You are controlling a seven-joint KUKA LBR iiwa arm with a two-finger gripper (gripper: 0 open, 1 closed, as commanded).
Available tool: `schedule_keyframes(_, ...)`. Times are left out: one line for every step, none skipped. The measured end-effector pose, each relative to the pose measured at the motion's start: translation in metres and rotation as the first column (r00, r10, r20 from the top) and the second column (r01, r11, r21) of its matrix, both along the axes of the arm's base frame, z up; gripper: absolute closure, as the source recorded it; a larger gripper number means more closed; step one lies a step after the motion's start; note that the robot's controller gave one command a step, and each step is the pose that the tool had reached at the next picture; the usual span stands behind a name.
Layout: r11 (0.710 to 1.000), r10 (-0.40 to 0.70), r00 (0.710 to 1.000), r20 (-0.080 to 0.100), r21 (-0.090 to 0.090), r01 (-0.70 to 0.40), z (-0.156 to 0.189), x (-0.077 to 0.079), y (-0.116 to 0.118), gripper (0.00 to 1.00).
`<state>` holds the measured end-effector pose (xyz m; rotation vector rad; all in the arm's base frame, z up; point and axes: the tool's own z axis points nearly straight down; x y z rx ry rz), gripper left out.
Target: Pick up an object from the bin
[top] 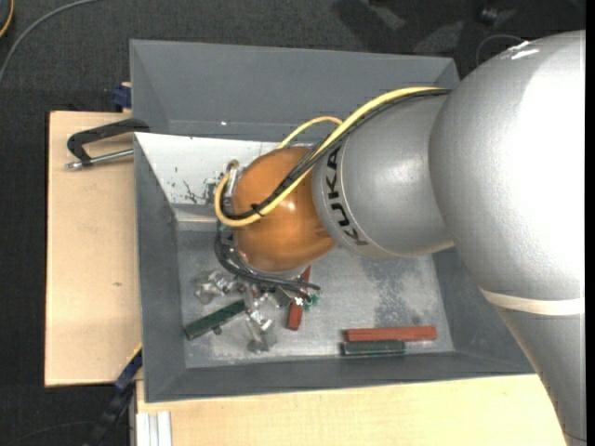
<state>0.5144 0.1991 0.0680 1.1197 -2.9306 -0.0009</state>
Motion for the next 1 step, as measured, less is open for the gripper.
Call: schedule_keyframes(1.000,-0.001,1.000,0.005,0.003,0.001,0.0029,0.0015,0.0008,1.00)
